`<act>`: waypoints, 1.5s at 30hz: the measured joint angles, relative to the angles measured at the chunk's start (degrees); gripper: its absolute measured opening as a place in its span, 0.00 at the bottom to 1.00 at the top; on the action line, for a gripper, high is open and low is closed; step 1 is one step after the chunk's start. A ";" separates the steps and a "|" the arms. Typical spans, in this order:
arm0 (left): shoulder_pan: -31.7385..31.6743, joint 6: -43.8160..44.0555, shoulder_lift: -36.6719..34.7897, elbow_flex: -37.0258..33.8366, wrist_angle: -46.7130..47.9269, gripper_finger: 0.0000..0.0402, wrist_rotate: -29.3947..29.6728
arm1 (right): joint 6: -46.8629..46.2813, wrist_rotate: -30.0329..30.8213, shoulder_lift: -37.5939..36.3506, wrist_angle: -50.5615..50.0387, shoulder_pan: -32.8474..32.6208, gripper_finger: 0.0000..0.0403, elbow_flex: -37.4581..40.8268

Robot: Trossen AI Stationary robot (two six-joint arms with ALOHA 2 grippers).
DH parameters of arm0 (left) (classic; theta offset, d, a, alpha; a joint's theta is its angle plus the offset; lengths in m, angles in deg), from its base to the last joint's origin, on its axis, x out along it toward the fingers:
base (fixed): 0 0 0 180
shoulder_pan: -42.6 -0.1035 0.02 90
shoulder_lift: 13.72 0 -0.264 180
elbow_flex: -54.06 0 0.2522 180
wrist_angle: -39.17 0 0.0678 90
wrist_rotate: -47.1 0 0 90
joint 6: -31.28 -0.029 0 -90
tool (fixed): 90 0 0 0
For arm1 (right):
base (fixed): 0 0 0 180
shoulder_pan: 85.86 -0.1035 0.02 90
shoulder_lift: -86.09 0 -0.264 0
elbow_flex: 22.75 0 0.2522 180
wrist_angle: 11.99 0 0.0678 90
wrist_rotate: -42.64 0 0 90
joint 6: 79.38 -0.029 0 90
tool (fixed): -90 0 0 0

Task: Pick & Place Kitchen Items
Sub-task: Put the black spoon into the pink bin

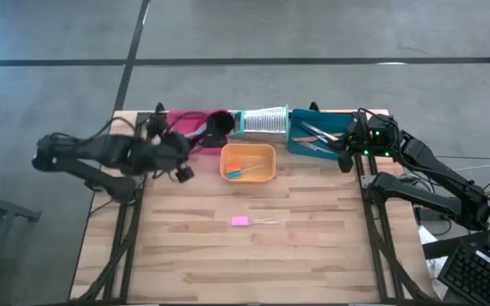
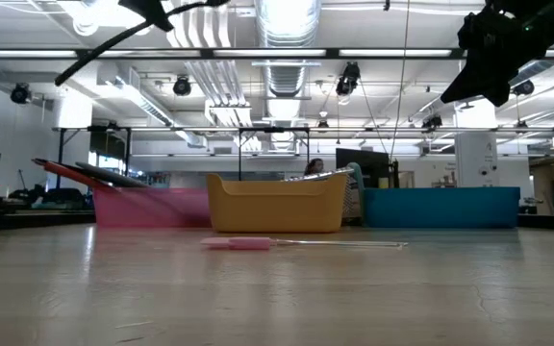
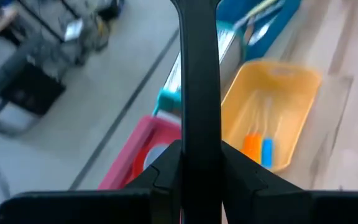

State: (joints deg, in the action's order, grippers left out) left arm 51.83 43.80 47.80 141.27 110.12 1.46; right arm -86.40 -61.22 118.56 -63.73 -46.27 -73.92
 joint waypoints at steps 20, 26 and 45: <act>-27.15 -4.02 14.14 10.62 25.92 0.19 -14.06 | 0.58 0.04 0.00 1.14 0.00 0.02 0.52; -31.12 -7.36 20.64 10.61 25.93 0.19 -15.44 | 0.60 0.09 0.00 1.11 0.00 0.02 0.59; -37.24 -13.81 38.59 8.99 25.28 0.19 -20.12 | 0.60 0.22 -0.02 1.07 0.00 0.02 0.81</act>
State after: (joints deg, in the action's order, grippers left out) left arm 14.58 29.99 86.39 150.25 135.41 -18.66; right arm -85.80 -61.01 118.54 -62.66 -46.27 -73.11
